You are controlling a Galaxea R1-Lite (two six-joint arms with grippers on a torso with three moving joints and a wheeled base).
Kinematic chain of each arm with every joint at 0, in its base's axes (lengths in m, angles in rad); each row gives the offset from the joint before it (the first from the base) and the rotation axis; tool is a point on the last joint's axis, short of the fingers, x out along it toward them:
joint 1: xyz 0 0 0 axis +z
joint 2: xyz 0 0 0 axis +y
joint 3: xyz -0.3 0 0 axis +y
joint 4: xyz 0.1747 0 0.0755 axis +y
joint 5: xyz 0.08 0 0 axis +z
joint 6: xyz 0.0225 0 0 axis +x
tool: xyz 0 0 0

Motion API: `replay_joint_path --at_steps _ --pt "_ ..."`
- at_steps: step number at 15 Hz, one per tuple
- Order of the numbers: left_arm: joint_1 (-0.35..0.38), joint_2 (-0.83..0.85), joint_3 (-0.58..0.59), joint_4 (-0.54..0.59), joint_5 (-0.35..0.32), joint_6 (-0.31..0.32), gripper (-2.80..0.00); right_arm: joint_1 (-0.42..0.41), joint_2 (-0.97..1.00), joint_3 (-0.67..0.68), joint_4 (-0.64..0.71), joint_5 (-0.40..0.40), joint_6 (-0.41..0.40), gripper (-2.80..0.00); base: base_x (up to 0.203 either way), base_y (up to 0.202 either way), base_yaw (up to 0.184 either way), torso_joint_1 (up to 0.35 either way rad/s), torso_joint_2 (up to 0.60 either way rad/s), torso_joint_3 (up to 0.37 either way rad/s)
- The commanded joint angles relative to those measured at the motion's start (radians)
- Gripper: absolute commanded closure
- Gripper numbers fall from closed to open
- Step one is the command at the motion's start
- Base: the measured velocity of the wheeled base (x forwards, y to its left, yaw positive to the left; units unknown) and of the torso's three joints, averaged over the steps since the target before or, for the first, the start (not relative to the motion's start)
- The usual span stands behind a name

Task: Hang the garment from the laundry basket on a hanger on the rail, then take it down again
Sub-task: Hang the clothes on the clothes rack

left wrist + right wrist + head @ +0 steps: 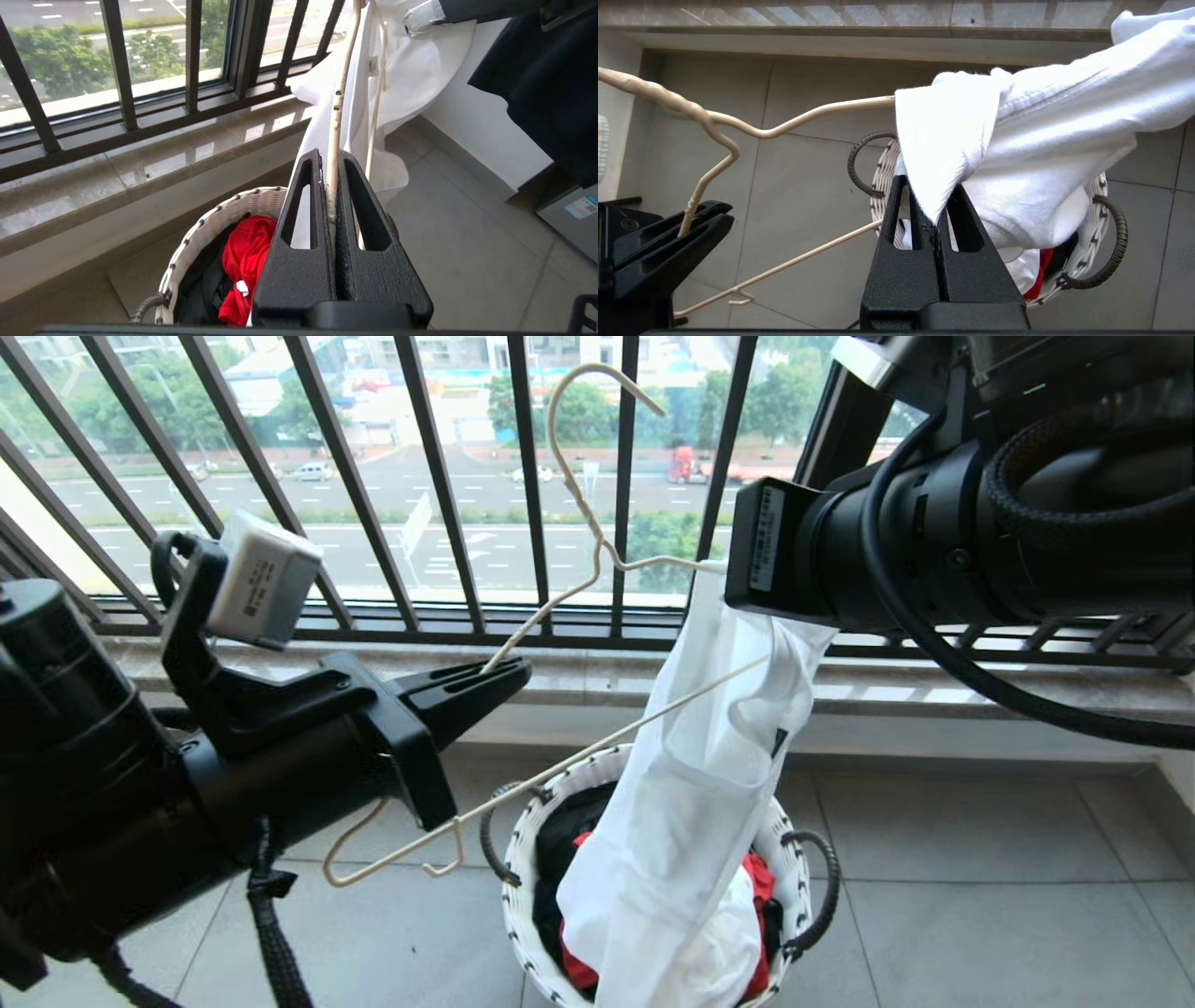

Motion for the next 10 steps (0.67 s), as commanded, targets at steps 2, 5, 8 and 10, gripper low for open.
replay_joint_path --at_steps 2,5,8,10 --pt "-0.037 0.098 0.027 -0.100 0.062 0.070 0.00 0.000 0.034 -0.060 0.001 -0.031 0.003 0.00 0.000 0.000 0.000 0.000 0.00 0.000" --pt "-0.082 0.170 0.024 -0.206 0.212 0.156 0.00 0.007 0.045 -0.064 -0.026 -0.050 0.001 0.00 0.000 0.000 0.000 0.000 0.00 0.000" --pt "-0.115 0.279 0.030 -0.396 0.279 0.204 0.00 0.039 0.056 -0.067 -0.073 -0.056 -0.006 0.00 0.000 0.000 0.000 0.000 0.00 0.000" --pt "-0.131 0.297 0.026 -0.438 0.297 0.207 0.00 0.066 0.067 -0.068 -0.087 -0.056 -0.013 0.00 0.000 0.000 0.000 0.000 0.00 0.000"
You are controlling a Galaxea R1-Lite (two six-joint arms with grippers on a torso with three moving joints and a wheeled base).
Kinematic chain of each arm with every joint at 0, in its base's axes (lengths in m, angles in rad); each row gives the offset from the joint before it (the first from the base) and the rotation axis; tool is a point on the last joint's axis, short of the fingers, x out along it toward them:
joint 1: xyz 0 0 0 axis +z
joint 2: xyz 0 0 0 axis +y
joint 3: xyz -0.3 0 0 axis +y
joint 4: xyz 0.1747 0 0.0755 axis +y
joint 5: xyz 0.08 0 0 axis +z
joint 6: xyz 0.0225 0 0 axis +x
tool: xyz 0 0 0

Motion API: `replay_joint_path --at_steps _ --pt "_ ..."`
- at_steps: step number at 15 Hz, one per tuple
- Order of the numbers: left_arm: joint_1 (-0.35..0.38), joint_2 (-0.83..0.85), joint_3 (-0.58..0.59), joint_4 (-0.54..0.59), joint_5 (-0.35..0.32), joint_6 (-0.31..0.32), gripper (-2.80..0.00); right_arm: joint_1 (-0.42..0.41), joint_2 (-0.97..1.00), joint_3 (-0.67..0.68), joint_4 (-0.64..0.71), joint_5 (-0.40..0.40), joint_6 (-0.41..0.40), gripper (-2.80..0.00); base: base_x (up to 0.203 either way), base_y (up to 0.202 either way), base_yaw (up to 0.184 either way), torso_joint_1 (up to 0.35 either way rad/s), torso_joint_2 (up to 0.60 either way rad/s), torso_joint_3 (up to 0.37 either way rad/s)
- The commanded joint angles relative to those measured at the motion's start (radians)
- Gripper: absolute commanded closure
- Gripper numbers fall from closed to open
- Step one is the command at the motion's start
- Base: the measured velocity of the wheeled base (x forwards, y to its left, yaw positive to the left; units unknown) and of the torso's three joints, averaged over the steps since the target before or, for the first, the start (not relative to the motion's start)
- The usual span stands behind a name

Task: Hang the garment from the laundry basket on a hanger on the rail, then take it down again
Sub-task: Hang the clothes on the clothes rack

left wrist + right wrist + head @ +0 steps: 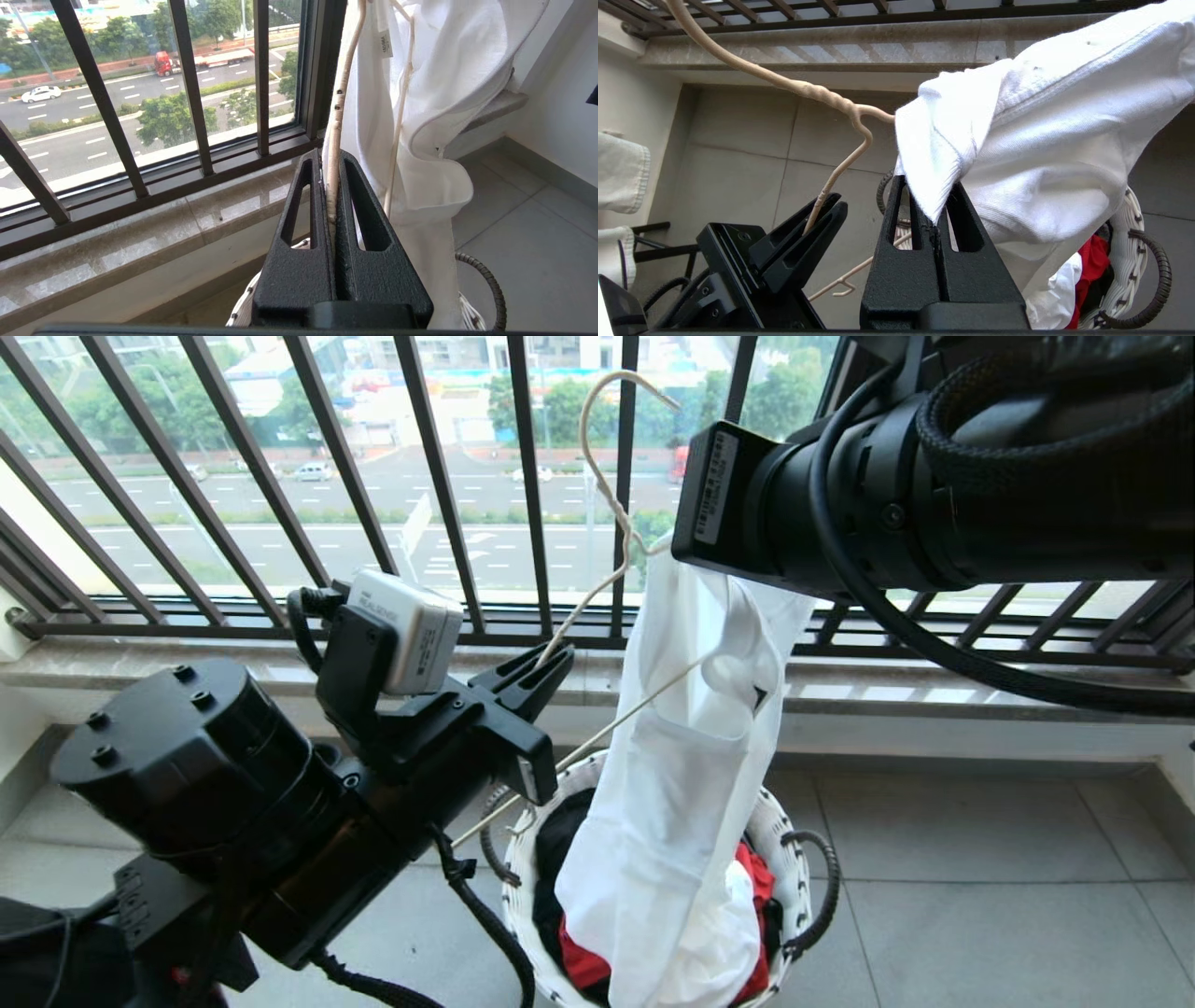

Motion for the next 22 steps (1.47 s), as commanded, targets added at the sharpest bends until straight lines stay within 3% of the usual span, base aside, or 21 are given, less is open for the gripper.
replay_joint_path --at_steps 1,4,8,18,22 --pt "-0.015 0.051 -0.003 -0.023 0.004 0.000 0.00 0.032 0.019 0.000 -0.026 -0.005 -0.021 0.00 0.000 0.000 0.000 0.000 0.00 0.000" --pt "-0.026 0.065 -0.005 -0.043 0.005 0.000 0.00 0.058 0.024 0.000 -0.100 -0.012 -0.109 0.00 0.000 0.000 0.000 0.000 0.00 0.000" --pt "-0.026 0.108 -0.026 -0.138 0.040 0.000 0.00 0.105 0.023 0.005 -0.098 -0.032 -0.112 0.00 0.000 0.000 0.000 0.000 0.00 0.000" --pt "-0.026 0.162 -0.097 -0.177 0.045 -0.034 0.00 0.110 0.018 0.068 -0.098 -0.049 -0.149 0.00 0.000 0.000 0.000 0.000 0.00 0.000" --pt "-0.027 0.146 -0.126 -0.177 0.089 -0.029 0.00 0.108 -0.009 0.067 -0.104 -0.049 -0.196 0.00 0.000 0.000 0.000 0.000 0.00 0.000"
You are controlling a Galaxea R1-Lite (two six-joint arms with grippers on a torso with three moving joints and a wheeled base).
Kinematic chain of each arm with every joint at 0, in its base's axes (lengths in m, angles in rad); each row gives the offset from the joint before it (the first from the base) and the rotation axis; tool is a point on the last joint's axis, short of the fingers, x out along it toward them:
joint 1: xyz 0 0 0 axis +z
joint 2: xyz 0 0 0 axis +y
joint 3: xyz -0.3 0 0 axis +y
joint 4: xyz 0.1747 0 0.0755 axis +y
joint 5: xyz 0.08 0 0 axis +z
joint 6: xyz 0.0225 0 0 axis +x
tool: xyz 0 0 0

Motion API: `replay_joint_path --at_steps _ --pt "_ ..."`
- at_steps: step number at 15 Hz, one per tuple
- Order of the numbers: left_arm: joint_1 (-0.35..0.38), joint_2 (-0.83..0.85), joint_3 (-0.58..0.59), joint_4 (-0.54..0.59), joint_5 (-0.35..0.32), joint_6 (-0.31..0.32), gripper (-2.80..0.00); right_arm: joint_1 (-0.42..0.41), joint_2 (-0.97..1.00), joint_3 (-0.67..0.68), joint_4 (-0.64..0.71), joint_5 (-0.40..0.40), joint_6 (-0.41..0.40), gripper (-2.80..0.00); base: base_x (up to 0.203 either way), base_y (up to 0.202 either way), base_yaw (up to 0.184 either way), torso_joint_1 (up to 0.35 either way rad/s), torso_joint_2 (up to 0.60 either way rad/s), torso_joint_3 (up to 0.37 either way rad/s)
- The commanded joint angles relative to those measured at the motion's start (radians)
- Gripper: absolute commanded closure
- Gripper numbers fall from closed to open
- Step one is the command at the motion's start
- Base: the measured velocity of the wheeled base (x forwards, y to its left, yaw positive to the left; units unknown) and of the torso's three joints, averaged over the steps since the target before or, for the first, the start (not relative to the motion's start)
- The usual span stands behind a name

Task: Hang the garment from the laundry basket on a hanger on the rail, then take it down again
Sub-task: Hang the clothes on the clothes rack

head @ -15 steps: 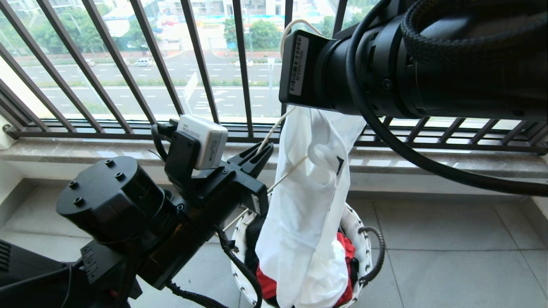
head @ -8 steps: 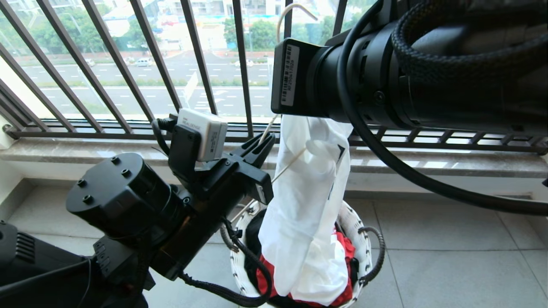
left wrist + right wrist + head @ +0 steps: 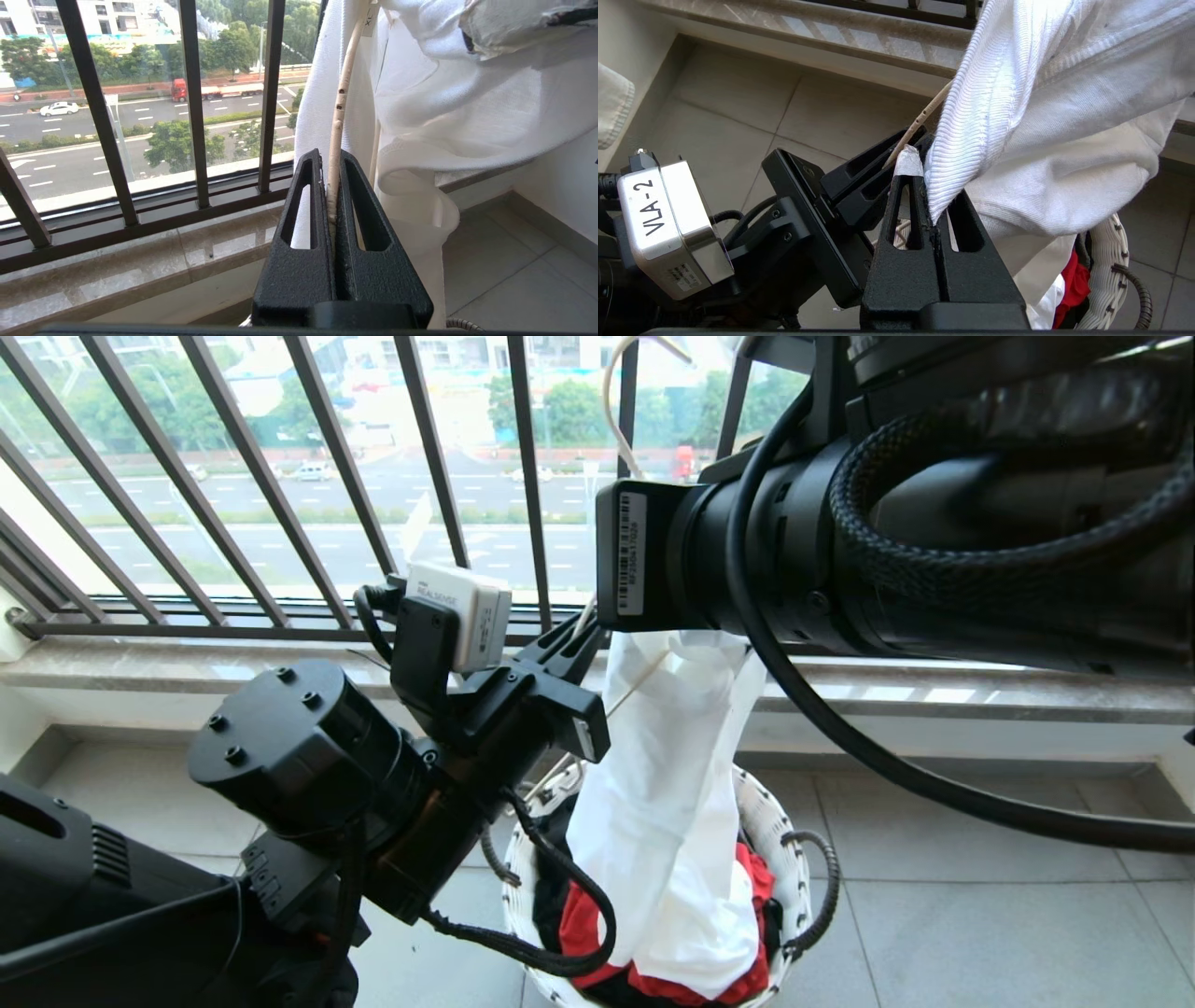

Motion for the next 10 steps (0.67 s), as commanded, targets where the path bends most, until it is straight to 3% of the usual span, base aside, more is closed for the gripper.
replay_joint_path --at_steps 1,6,10 --pt "-0.005 -0.019 -0.012 -0.008 0.013 0.005 0.00 0.000 -0.028 0.001 0.002 -0.002 -0.008 0.00 0.000 0.000 0.000 0.000 0.00 0.000" --pt "-0.075 -0.115 -0.010 -0.008 0.039 0.051 0.00 0.004 -0.072 0.004 0.003 -0.020 -0.050 0.00 0.000 0.000 0.000 0.000 0.00 0.000" --pt "-0.112 -0.161 -0.005 -0.008 0.046 0.081 0.00 0.074 -0.110 -0.001 -0.001 -0.057 -0.089 0.00 0.000 0.000 0.000 0.000 0.00 0.000"
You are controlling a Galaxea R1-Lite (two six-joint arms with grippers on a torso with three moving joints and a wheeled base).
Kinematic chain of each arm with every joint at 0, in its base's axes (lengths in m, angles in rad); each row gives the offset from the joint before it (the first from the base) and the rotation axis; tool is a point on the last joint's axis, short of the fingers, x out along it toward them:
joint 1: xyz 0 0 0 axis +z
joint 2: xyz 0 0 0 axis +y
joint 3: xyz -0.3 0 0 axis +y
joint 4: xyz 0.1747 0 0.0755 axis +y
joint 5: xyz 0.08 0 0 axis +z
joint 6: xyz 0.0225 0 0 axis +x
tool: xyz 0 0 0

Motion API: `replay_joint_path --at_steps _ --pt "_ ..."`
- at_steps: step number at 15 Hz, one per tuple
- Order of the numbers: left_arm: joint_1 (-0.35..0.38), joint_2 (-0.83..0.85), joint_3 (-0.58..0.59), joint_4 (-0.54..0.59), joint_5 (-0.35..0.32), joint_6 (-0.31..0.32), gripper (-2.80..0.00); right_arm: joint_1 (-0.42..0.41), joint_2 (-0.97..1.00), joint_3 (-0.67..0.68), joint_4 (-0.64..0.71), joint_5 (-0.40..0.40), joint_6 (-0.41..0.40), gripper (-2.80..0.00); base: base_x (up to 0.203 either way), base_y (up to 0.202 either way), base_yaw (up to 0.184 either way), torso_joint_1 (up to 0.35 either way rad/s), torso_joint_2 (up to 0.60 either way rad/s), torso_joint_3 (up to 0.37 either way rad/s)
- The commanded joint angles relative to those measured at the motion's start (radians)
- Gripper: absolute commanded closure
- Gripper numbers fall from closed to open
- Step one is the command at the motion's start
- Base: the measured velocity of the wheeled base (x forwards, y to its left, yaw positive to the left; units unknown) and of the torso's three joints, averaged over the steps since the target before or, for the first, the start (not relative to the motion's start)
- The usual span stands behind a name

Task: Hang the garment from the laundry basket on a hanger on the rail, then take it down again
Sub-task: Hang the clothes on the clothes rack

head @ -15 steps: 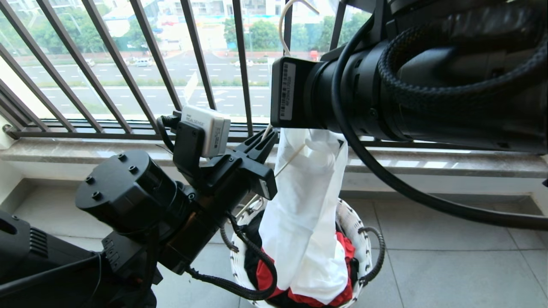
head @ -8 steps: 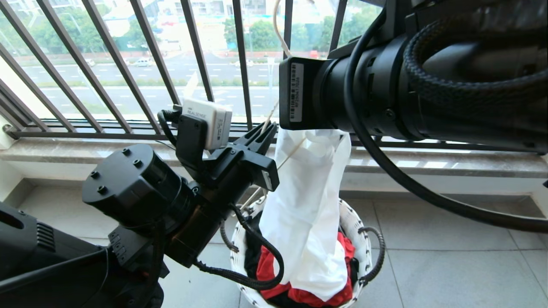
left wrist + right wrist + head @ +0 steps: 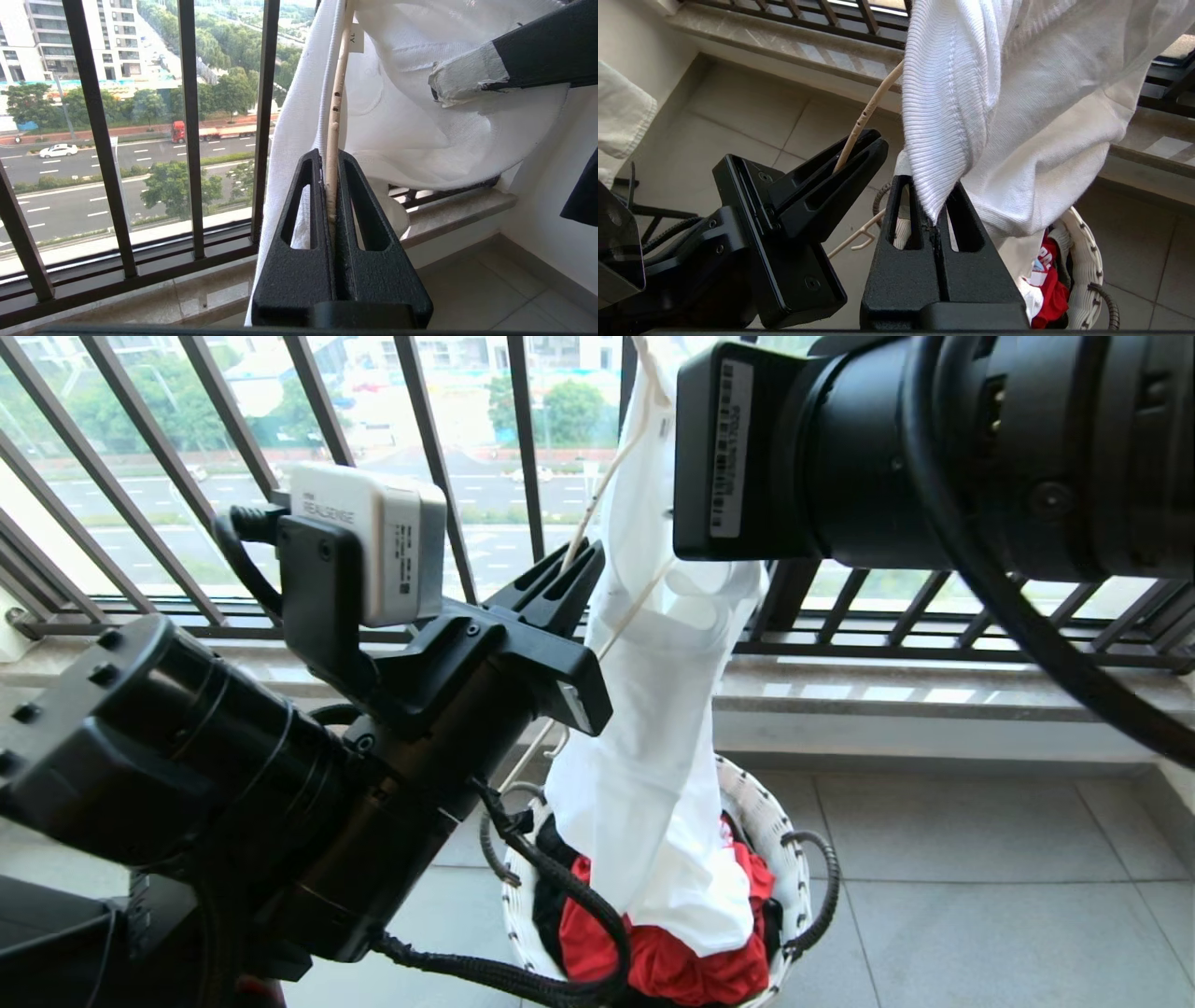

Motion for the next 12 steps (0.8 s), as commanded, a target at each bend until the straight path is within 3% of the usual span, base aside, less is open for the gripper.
replay_joint_path --at_steps 1,12 --pt "-0.010 -0.034 0.002 -0.008 0.001 0.013 0.00 0.040 -0.022 0.000 0.001 -0.048 -0.015 0.00 0.000 0.000 0.000 0.000 0.00 0.000" --pt "-0.018 -0.084 -0.004 -0.008 0.001 0.045 0.00 0.085 -0.045 0.026 -0.016 -0.061 -0.047 0.00 0.000 0.000 0.000 0.000 0.00 0.000"
